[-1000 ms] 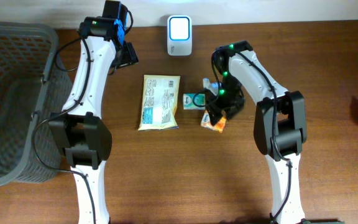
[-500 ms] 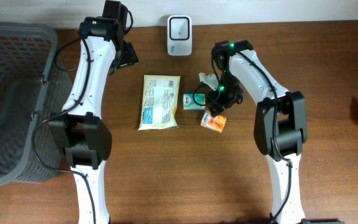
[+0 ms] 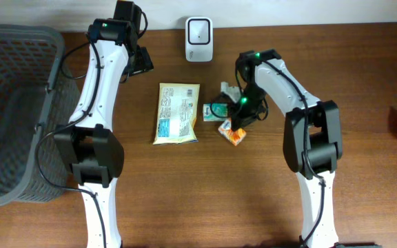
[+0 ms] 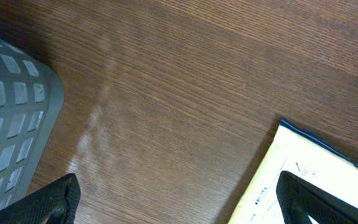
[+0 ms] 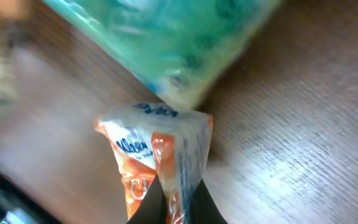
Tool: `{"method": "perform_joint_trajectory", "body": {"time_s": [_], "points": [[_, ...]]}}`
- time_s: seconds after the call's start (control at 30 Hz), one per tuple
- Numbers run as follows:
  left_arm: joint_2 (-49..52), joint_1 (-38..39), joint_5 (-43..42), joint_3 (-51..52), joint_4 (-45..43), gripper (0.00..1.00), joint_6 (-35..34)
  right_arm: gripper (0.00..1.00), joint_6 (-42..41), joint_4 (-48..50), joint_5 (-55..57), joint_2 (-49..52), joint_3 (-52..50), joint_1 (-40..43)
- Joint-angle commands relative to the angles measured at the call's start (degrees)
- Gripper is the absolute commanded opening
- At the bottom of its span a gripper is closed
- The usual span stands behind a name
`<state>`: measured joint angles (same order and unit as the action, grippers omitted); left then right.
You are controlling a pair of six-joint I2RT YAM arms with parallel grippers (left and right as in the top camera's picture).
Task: Scan the item barcode
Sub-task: 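Grasp the orange tissue pack and hold it at the scanner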
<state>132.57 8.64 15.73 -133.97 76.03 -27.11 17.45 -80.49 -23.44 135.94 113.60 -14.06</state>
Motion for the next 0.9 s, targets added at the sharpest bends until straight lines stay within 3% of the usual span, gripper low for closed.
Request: {"method": "perform_joint_trajectory", "body": {"time_s": [0.0,0.07,0.17,0.27,0.33,0.63,0.87], "points": [[-1.44,-0.15,0.59,0.13,0.04,0.99,-0.66,0.04,-2.95,-0.92,-17.00,-0.59,8.26,3.74],[-1.44,-0.15,0.59,0.13,0.04,0.99,-0.66,0.04,-2.97,-0.24,-24.83,-0.59,12.52,6.51],[-1.44,-0.20,0.59,0.13,0.04,0.99,-0.66,0.04,-4.33,13.57,-48.09,-0.57,13.77,9.64],[-1.44,-0.15,0.59,0.13,0.04,0.99,-0.66,0.04,-20.96,31.78,-53.37,-0.57,13.77,9.29],[-1.44,-0.15,0.59,0.13,0.04,0.99,-0.66,0.04,-24.02,39.45,-59.54,-0.57,13.77,8.44],[-1.44,-0.20,0.59,0.13,0.04,0.99,-0.66,0.04,-41.42,40.89,-65.48,-0.57,13.77,7.69],[-1.44,-0.20,0.59,0.13,0.04,0.99,-0.66,0.04,-41.51,40.94,-65.48,-0.57,13.77,7.69]]}}
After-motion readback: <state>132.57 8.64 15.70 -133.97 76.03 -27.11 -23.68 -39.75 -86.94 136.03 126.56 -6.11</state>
